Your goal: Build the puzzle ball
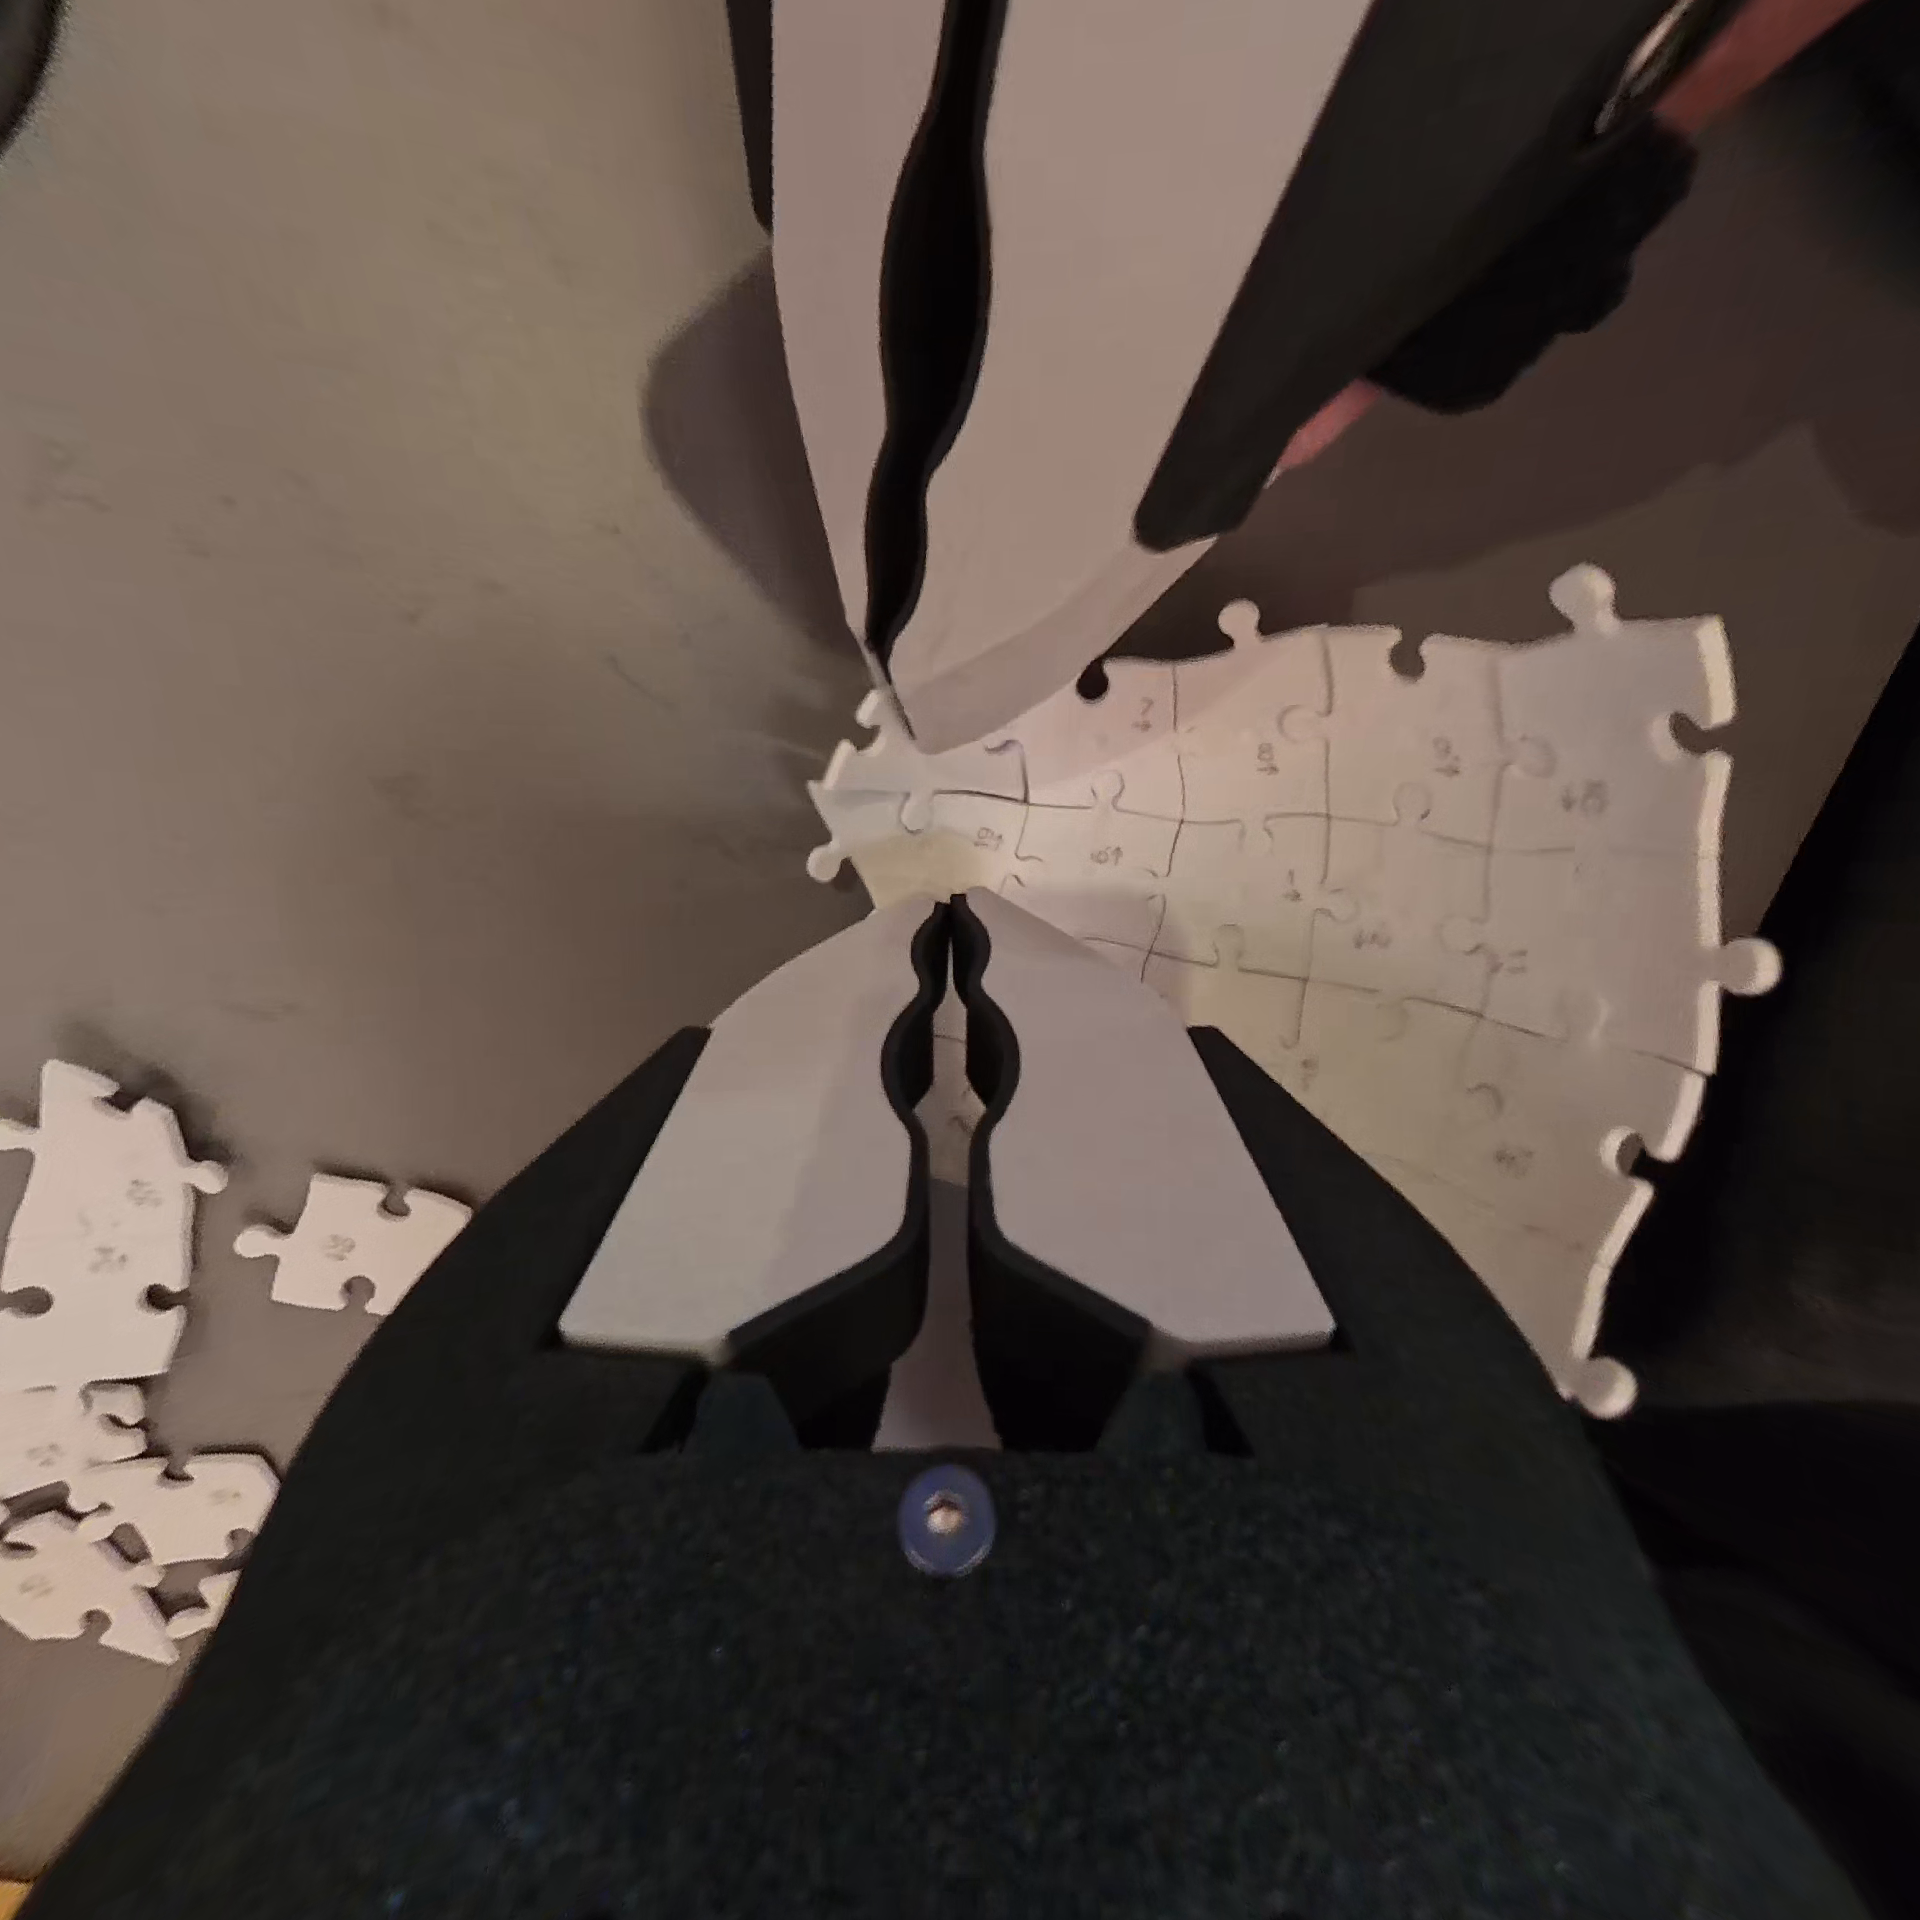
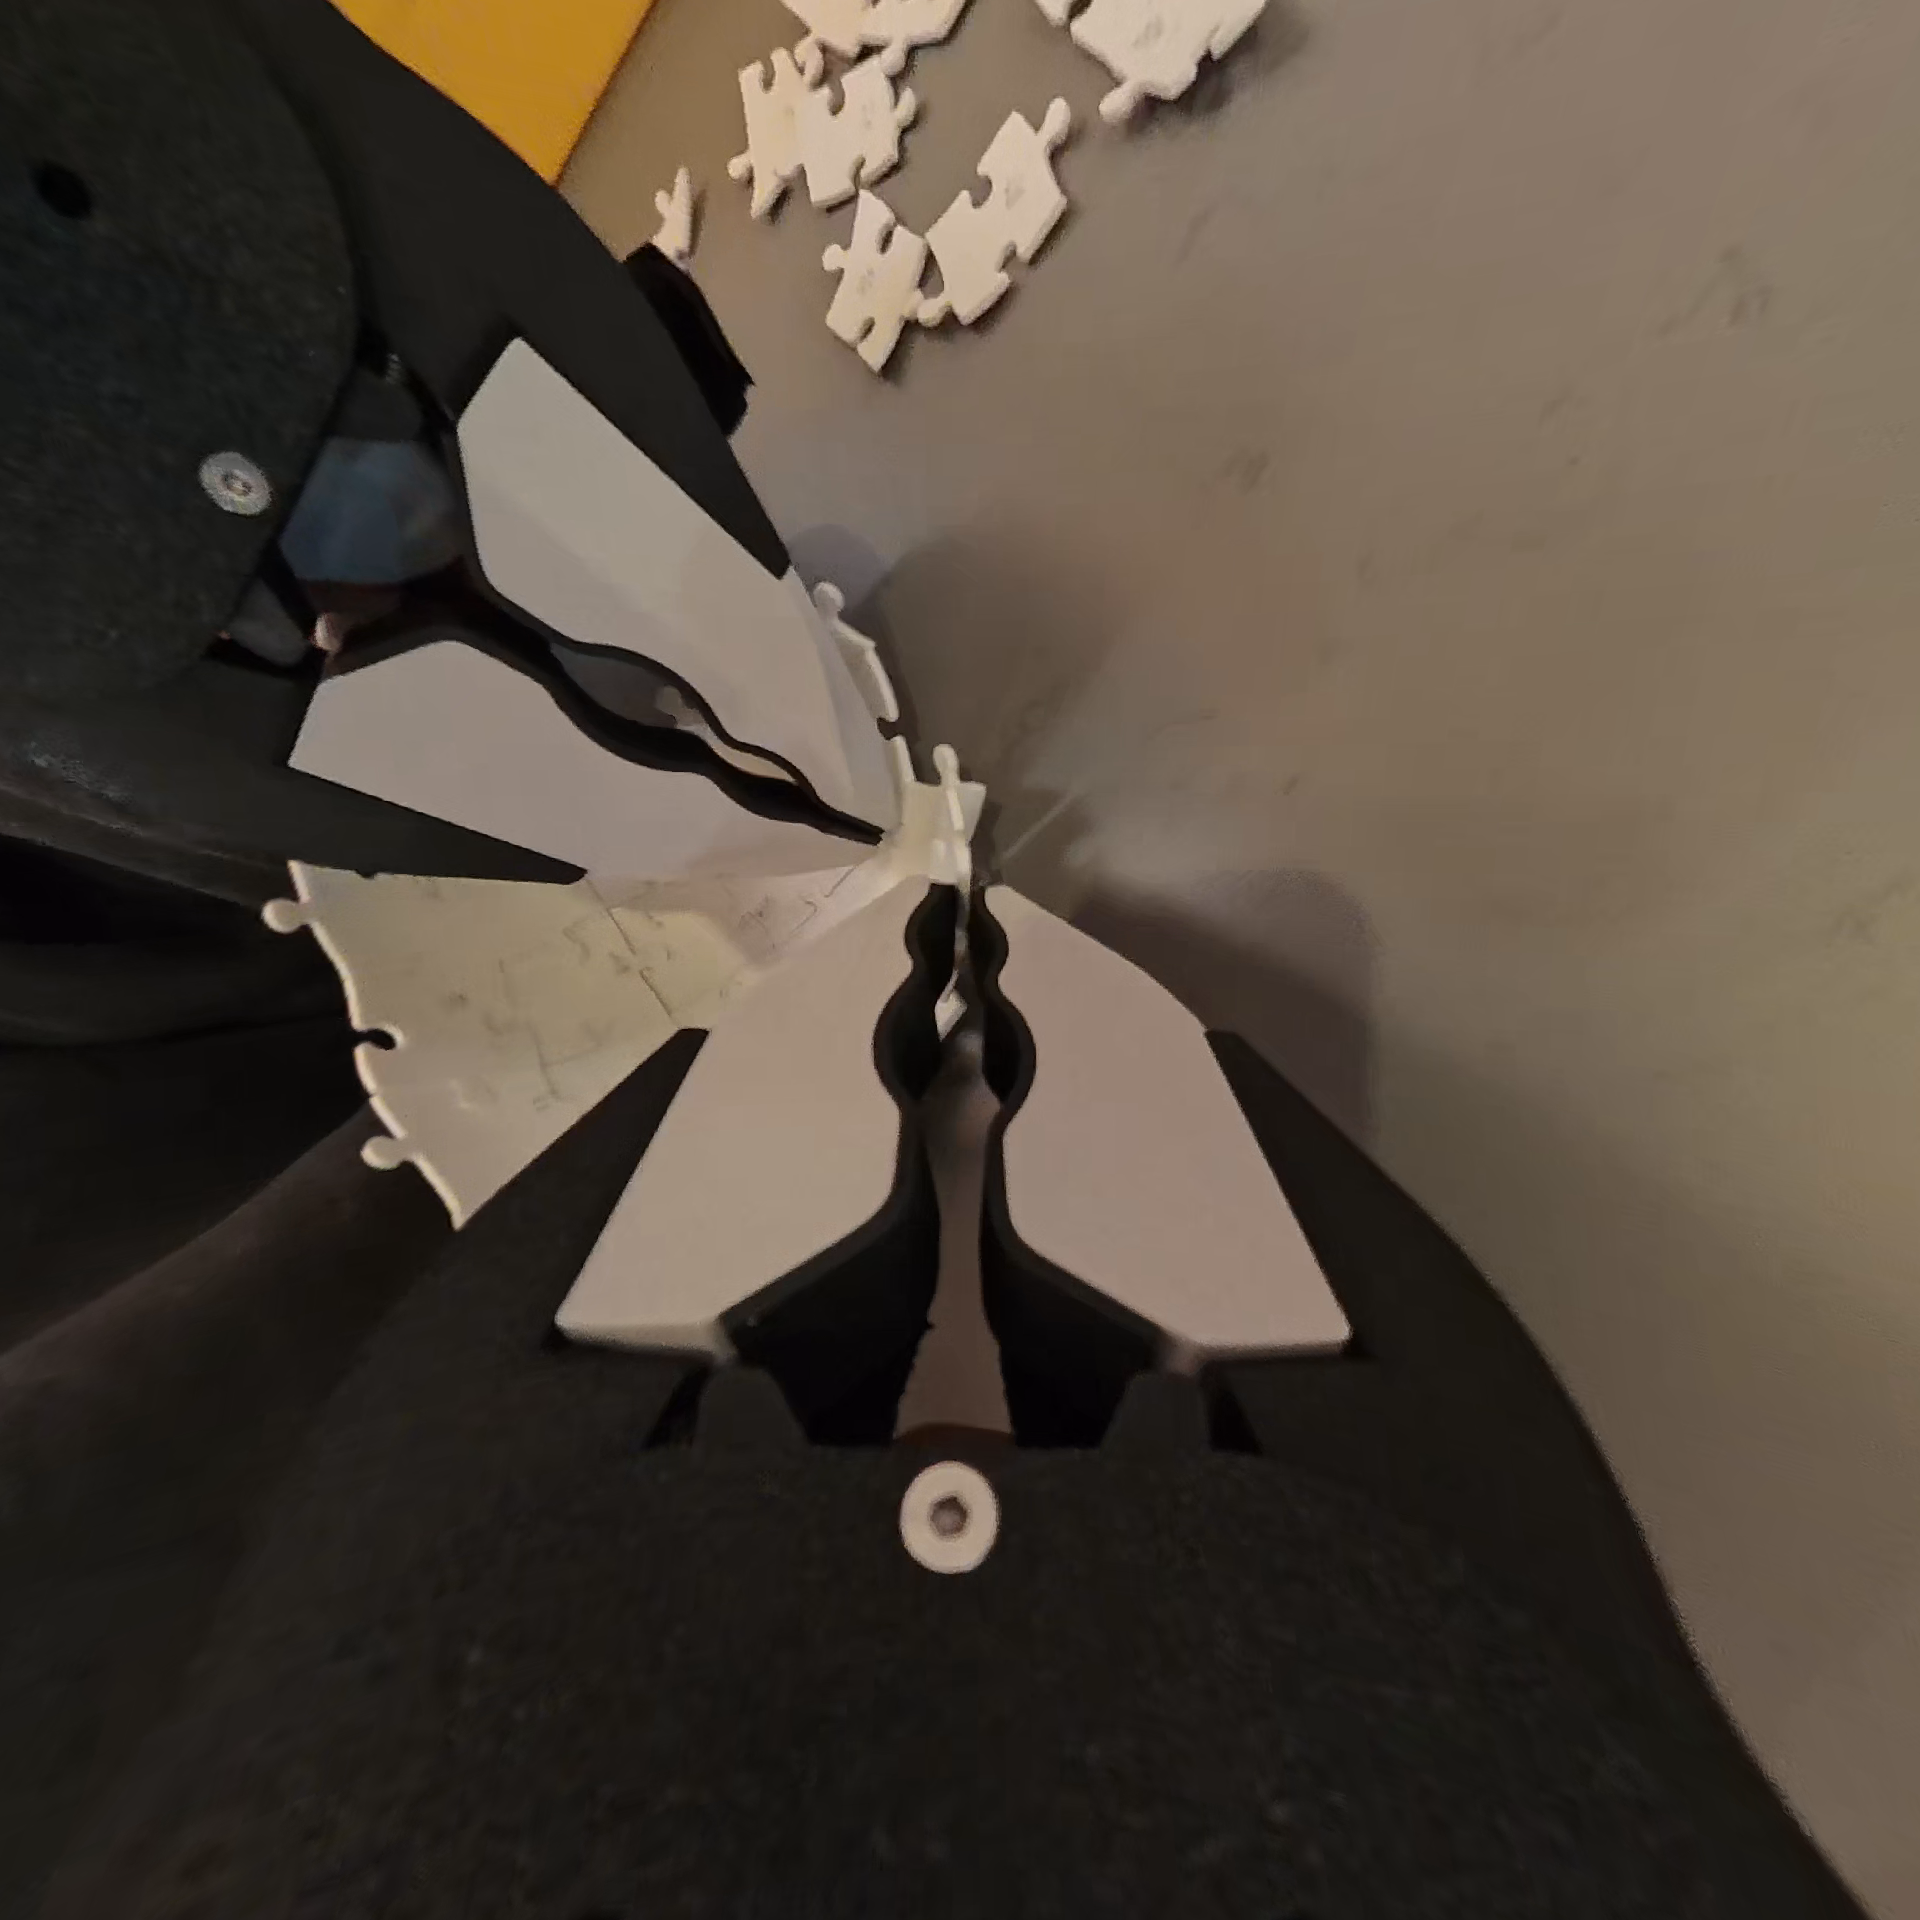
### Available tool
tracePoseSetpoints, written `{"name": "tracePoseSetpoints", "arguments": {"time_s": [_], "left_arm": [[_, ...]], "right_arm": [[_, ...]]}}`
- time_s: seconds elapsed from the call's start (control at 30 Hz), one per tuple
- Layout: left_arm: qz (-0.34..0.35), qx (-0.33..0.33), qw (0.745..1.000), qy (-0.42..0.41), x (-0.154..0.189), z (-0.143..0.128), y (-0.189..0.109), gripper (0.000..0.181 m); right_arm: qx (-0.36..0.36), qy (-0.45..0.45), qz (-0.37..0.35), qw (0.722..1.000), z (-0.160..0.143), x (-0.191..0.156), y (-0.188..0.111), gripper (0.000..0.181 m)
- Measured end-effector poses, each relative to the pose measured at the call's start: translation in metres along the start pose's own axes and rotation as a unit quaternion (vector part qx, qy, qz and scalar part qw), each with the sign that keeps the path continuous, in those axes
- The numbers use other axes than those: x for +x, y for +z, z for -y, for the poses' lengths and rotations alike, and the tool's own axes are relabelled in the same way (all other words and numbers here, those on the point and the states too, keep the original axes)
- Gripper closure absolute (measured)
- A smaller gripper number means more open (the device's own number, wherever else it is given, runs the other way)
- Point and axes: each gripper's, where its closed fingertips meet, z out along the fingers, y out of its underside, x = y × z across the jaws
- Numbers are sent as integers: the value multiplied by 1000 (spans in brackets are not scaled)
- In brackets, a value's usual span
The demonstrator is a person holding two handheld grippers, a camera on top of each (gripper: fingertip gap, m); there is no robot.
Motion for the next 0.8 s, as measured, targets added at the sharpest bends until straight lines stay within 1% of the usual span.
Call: {"name": "tracePoseSetpoints", "arguments": {"time_s": [0.27, 0.47, 0.67, 0.7, 0.73, 0.8], "left_arm": [[-18, -8, 1000, -6, -2, 2, 3, 181], [-27, -13, 1000, -6, -2, 2, 4, 181], [-30, -10, 999, -8, 0, 4, 4, 181], [-31, -11, 999, -9, 0, 4, 4, 181], [-30, -11, 999, -10, 0, 4, 4, 181], [-29, -12, 999, -11, 0, 4, 4, 181]], "right_arm": [[-34, 26, -5, 999, -2, 7, 3, 177], [-35, 10, -19, 999, -2, 9, 1, 171], [-14, -20, -18, 1000, 9, -1, -14, 171], [-5, -30, -18, 999, 12, -4, -18, 172], [6, -46, -12, 999, 16, -10, -21, 177], [12, -75, 9, 997, 17, -25, -23, 179]]}}
